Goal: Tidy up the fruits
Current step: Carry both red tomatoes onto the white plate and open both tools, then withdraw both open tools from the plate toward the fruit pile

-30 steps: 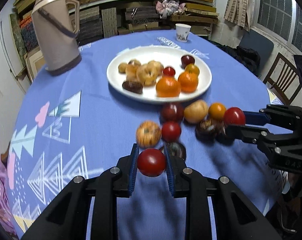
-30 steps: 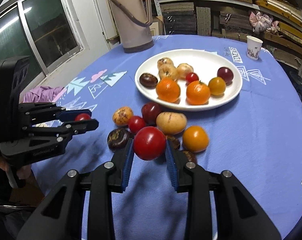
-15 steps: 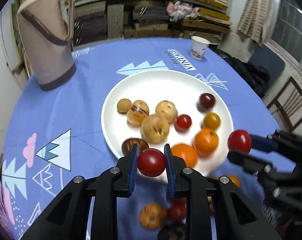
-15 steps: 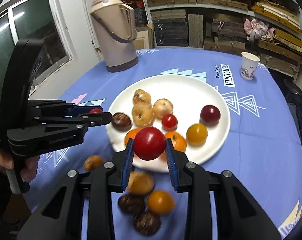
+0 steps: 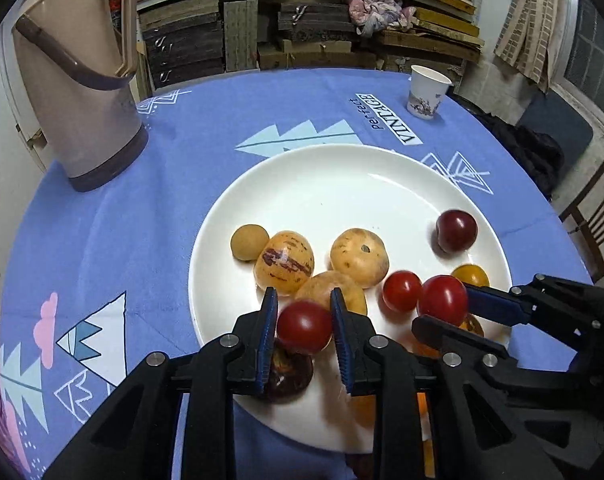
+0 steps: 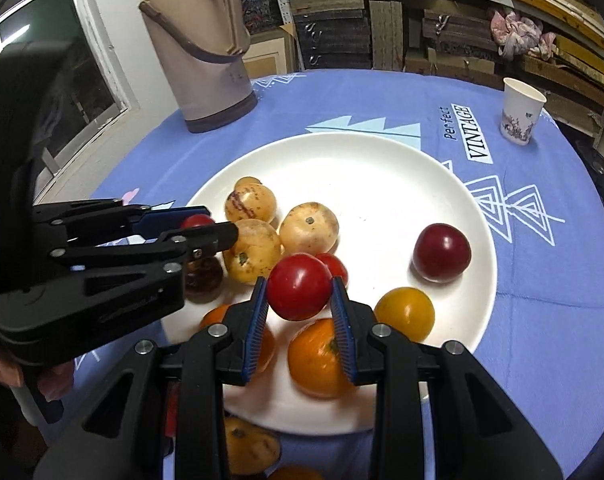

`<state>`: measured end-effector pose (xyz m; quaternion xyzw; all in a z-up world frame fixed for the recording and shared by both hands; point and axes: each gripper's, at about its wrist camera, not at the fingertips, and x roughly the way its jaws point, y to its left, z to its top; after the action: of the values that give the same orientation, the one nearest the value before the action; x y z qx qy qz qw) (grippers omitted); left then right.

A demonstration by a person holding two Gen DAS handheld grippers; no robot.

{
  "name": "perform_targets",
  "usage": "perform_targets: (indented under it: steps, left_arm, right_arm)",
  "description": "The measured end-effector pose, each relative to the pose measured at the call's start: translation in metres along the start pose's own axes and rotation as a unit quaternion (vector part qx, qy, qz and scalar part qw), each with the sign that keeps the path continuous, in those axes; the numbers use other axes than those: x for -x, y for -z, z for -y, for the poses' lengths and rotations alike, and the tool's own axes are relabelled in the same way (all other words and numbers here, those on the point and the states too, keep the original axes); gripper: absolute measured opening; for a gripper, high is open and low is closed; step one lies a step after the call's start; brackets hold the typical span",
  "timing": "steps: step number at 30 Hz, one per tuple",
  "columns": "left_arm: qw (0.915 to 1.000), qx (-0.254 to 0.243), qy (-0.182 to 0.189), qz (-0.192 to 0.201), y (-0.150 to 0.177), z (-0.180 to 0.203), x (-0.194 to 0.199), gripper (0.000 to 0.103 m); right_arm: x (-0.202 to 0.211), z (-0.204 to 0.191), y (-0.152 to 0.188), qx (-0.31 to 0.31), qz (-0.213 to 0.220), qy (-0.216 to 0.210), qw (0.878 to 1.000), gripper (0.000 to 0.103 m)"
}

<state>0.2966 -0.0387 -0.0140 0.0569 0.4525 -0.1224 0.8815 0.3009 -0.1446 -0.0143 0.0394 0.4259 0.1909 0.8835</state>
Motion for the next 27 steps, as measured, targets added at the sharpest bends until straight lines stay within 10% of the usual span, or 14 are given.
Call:
perform_targets:
  steps: [1, 3, 18, 27]
  left_arm:
    - [0.9999, 0.006, -0.015, 0.002, 0.000, -0.002, 0.000, 0.065]
    - [0.9989, 0.017, -0.044, 0.007, -0.001, -0.006, 0.000, 0.084]
    - [0.9987, 0.014, -0.038, 0.032, 0.022, -0.012, 0.044, 0.085]
    - [0.9985, 0.010, -0.044, 0.031, 0.070, -0.014, 0.074, 0.085]
  right_arm:
    - [-0.001, 0.002, -0.001, -0.006, 0.002, 0.002, 1.000, 0.032]
    - [0.001, 0.007, 0.000, -0.017, 0.004, 0.002, 1.000, 0.035]
    - [0.064, 0.013, 0.034, -0.030, 0.041, 0.017, 0.999, 0.051]
    - [0.101, -0.004, 0.073, -0.039, 0.076, 0.047, 0.995, 0.097]
